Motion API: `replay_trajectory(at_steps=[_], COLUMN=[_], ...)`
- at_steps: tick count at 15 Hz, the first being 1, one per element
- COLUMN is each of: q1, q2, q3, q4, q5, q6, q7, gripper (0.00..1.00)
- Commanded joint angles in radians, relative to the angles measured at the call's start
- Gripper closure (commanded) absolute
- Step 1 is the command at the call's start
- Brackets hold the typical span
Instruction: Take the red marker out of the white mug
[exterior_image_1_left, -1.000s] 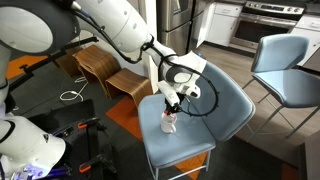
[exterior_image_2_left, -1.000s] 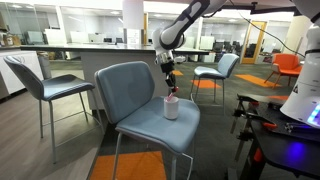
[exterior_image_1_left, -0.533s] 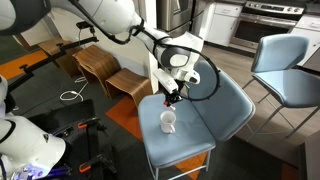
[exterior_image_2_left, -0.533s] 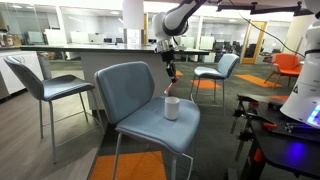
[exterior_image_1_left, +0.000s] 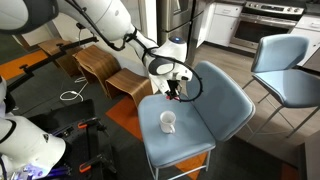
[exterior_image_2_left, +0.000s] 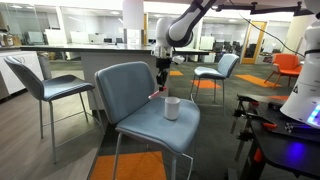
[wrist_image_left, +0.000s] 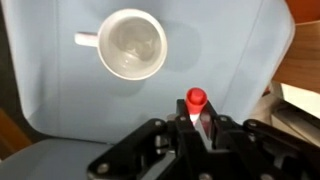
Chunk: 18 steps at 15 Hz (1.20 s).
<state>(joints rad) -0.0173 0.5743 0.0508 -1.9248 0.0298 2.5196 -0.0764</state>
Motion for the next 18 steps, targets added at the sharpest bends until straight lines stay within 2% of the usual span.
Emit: replay_trajectory(at_steps=[1,6,9,16,17,18], q1=[-0.064,-0.125,-0.139,-0.252,-0.252,-0.252], q2=[0.063,0.194,0.246,0.323,0.326,0.325], q3=[0.089,0.193,0.211,0.308,0.302,0.295], q4=[0.0,0.036,0.052,0.091,0.094,0.092], q5=[0.091,0.104,0.091,0.089,0.081,0.07], q6=[0.164,0.219,0.21,0.184,0.185,0.189], q7=[-0.118,-0.244,-0.27,-0.435,-0.44,-0.45], gripper=[0.95,0.95,0.95,0.95,0.56,0.55])
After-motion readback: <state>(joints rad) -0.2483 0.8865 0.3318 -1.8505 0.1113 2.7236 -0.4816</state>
